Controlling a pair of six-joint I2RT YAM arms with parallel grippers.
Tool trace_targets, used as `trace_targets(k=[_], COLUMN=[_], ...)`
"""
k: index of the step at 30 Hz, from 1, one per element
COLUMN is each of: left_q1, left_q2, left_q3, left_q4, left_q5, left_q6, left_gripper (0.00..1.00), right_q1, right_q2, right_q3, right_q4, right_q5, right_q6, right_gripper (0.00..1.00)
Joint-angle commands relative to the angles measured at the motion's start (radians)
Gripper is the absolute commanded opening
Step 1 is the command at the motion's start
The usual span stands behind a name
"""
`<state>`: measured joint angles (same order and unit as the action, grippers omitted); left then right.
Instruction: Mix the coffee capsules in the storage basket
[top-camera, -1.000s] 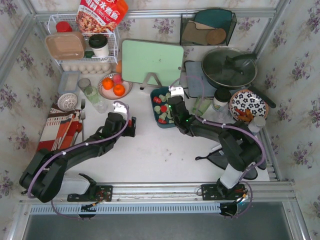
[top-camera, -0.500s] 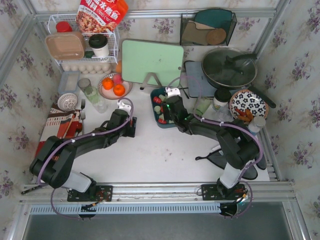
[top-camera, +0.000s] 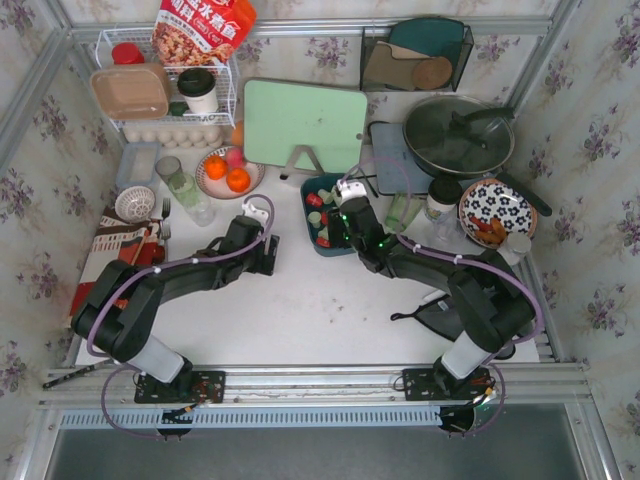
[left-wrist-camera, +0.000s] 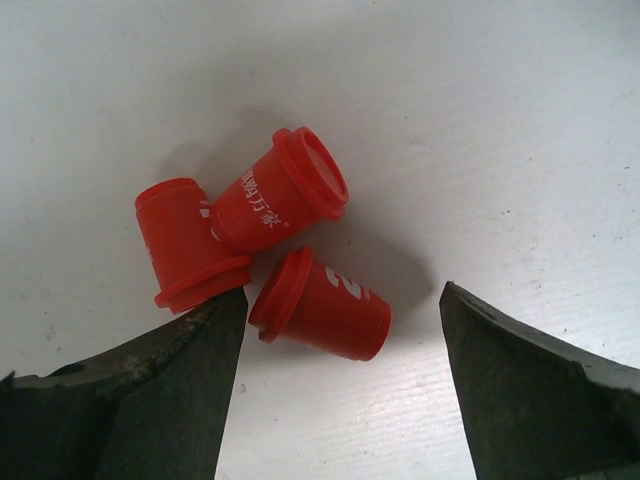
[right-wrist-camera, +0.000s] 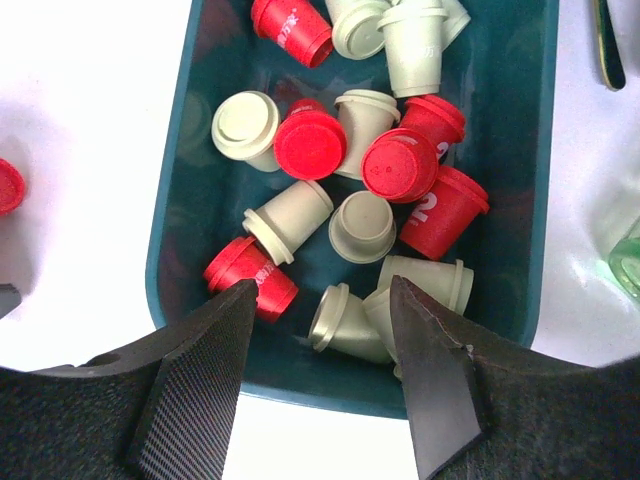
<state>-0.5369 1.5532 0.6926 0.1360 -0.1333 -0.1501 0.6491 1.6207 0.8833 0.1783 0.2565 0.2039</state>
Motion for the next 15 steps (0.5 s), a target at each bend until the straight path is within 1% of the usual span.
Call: trace_targets(k=[1, 6, 8, 12, 15], left_q1=[-0.001, -0.002, -0.003, -0.005, -0.007], left_q2=[0.025, 0.034, 0.033, 0.029, 0.022], left_q3=[0.023, 0.019, 0.017, 0.019, 0.011], left_q4=[-0.002, 0.010, 0.014, 0.003, 0.011], left_q5=[0.001, -0.006, -0.006, -0.009, -0.010], left_q6=[0.036, 0.055, 0.054, 0.055, 0.056], left_gripper=[0.81, 0.80, 0.78, 0.63, 0.57], right_q1=[0.000, 0.000, 0.000, 0.000, 0.000], right_q2=[-0.015, -0.038, -0.046, -0.066, -0.085], right_q3=[-0.008, -0.027, -0.034, -0.036, -0.041], right_q4=[-0.008, -0.005, -0.003, -0.017, -0.022], right_q5=[-0.038, -0.066, -0.075, -0.080, -0.081], right_q6=[0.019, 0.037, 0.045, 0.053, 0.058], right_gripper=[0.63, 0.63, 0.63, 0.63, 0.63])
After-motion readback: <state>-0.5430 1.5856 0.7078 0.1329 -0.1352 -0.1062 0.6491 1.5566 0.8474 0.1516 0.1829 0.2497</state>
